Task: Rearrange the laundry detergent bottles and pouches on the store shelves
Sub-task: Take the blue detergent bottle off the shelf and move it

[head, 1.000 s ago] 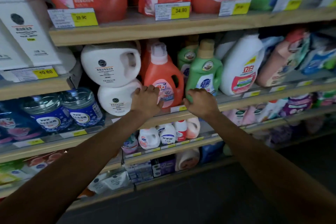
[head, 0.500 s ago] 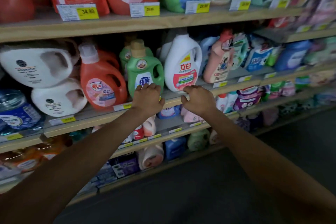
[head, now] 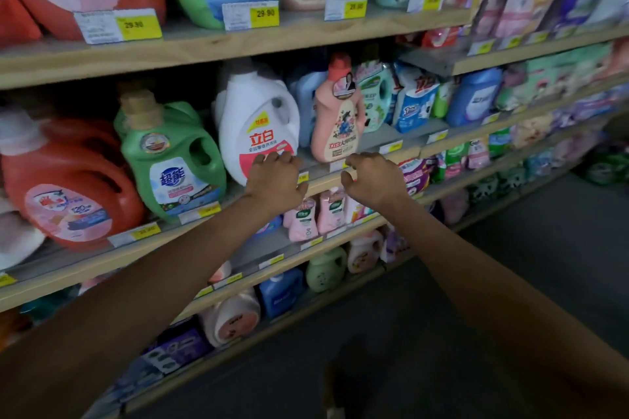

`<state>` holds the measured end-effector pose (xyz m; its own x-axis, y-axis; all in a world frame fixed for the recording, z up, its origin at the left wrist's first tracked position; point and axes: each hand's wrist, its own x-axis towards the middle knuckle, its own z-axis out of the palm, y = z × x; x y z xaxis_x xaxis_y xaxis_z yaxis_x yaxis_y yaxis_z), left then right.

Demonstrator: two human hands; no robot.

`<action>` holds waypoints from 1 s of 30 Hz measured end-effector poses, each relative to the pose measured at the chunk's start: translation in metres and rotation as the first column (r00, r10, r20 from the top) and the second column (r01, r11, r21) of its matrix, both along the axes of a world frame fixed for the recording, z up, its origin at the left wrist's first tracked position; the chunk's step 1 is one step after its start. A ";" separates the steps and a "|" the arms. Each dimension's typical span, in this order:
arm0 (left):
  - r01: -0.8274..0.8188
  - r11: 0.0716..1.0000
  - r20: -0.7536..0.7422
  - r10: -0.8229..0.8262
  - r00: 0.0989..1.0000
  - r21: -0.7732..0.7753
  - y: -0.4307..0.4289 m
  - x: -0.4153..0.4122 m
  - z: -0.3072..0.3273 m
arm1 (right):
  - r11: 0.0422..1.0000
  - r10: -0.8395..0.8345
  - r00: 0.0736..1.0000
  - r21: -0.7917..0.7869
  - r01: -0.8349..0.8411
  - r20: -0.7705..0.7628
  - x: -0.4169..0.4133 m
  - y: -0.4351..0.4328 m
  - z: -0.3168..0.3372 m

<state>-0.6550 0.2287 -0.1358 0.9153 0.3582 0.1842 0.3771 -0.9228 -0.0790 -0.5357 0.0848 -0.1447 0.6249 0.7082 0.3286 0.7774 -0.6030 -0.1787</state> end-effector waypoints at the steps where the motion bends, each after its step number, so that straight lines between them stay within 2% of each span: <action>1: 0.018 1.000 0.003 -0.018 1.000 -0.005 -0.003 0.020 0.001 | 1.000 -0.014 1.000 0.000 0.014 0.008 0.017 -0.006 0.002; 9: 0.174 0.984 0.112 -0.178 0.978 0.040 -0.028 0.208 0.031 | 0.988 -0.152 0.986 -0.026 0.154 0.069 0.174 -0.046 0.040; 17: 0.271 0.957 0.122 -0.283 0.951 0.106 -0.054 0.352 0.051 | 0.959 -0.281 0.954 -0.002 0.282 0.104 0.299 -0.073 0.065; 24: 0.341 0.928 0.135 -0.361 0.923 0.149 -0.081 0.440 0.055 | 0.962 -0.272 0.956 0.042 0.269 0.111 0.389 -0.098 0.069; 30: 0.247 0.959 0.191 -0.271 0.943 0.142 -0.105 0.505 0.059 | 0.982 -0.187 0.979 0.042 0.184 0.081 0.473 -0.115 0.076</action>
<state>-0.1501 0.1235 -0.0770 0.9112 0.0792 0.4043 0.1454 -0.9800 -0.1358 -0.0623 -0.0303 -0.0690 0.7134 0.5703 0.4073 0.6660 -0.7326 -0.1407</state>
